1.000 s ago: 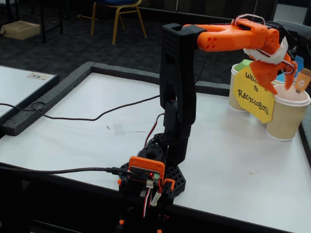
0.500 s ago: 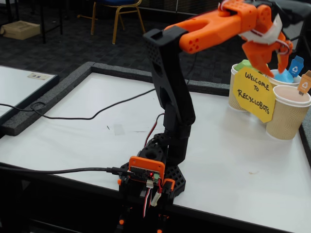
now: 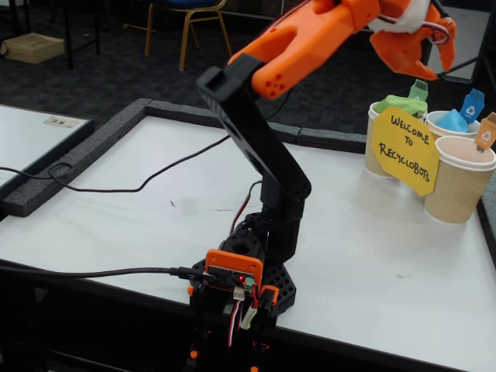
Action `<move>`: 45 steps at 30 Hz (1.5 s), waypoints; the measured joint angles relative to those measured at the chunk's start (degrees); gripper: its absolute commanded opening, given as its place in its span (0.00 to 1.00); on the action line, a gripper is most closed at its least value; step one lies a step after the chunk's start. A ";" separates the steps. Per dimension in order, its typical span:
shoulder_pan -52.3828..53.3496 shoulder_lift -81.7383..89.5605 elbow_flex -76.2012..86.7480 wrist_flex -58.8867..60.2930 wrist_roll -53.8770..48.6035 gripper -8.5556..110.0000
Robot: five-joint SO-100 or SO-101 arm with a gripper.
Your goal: Sort rubbish by color.
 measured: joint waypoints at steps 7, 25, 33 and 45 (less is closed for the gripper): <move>-2.72 1.41 0.00 7.47 -0.88 0.07; -7.38 1.49 0.00 13.80 -2.90 0.07; -7.73 1.49 -6.68 13.71 -2.99 0.07; -4.39 1.58 -8.09 14.24 -3.08 0.07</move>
